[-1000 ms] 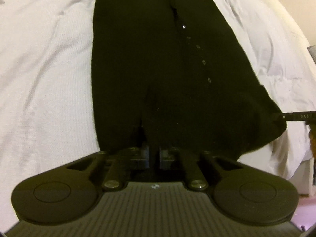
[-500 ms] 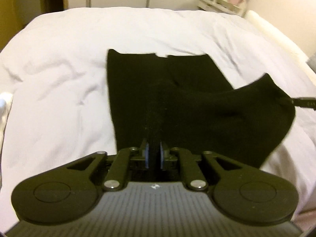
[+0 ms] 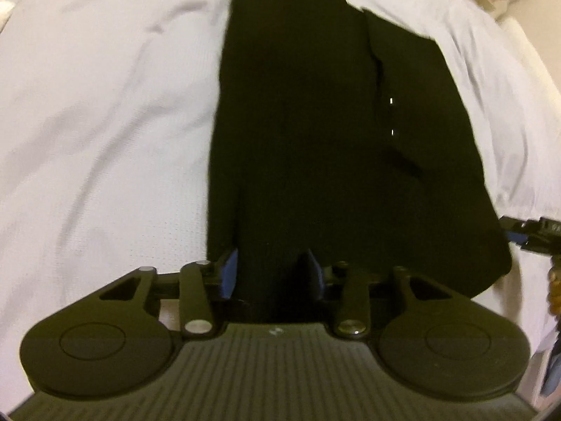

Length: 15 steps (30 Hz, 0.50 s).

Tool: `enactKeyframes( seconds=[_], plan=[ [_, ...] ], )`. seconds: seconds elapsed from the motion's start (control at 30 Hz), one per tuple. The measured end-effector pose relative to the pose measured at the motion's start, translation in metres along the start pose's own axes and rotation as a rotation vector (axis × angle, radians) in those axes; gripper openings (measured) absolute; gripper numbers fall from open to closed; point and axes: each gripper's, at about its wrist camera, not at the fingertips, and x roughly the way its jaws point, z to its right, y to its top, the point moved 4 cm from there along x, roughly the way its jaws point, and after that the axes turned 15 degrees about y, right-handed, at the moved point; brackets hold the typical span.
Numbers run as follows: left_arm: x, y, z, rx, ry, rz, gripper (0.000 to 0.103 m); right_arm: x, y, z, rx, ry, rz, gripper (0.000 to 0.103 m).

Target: Fold clothes

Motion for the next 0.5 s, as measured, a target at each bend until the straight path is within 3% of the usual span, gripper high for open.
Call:
enactKeyframes(
  seconds=[0.17, 0.3, 0.37, 0.5],
  plan=[
    [-0.013, -0.003, -0.003, 0.018, 0.035, 0.007, 0.031, -0.002, -0.003, -0.001, -0.086, -0.068, -0.080, 0.055],
    [-0.027, -0.020, -0.015, -0.028, 0.025, -0.038, 0.056, -0.029, -0.016, 0.004, -0.094, -0.080, -0.087, 0.055],
    [-0.028, -0.030, -0.021, -0.094, -0.005, -0.072, 0.063, -0.039, -0.026, 0.009, -0.084, -0.079, -0.088, 0.055],
    [-0.015, -0.048, -0.029, -0.266, -0.076, -0.134, 0.058, -0.038, -0.042, 0.021, -0.043, -0.049, -0.038, 0.056]
  ],
)
